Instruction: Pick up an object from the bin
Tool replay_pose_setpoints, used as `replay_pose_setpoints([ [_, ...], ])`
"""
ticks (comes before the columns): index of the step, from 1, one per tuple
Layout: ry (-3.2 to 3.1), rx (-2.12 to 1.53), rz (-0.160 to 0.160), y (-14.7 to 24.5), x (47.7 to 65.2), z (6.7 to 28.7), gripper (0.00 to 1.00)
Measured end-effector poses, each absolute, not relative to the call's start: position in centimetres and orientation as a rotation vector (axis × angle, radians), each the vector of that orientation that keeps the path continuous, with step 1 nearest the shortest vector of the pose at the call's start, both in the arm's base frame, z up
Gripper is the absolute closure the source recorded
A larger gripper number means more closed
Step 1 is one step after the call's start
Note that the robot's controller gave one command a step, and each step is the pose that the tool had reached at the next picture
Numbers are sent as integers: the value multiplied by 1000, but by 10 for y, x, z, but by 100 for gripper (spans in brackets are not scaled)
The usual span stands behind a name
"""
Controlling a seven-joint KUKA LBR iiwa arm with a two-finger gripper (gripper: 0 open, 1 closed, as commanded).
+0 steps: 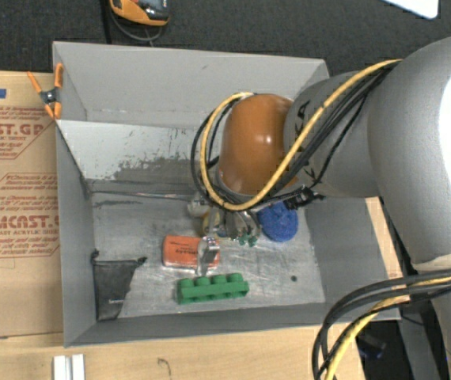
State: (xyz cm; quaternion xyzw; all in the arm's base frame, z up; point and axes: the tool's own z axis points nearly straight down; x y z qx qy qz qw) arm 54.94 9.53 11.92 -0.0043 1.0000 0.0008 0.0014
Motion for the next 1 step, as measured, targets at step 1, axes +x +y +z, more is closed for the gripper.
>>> replay_pose_setpoints([
  [1,3139,52,2,95,561,71,0],
])
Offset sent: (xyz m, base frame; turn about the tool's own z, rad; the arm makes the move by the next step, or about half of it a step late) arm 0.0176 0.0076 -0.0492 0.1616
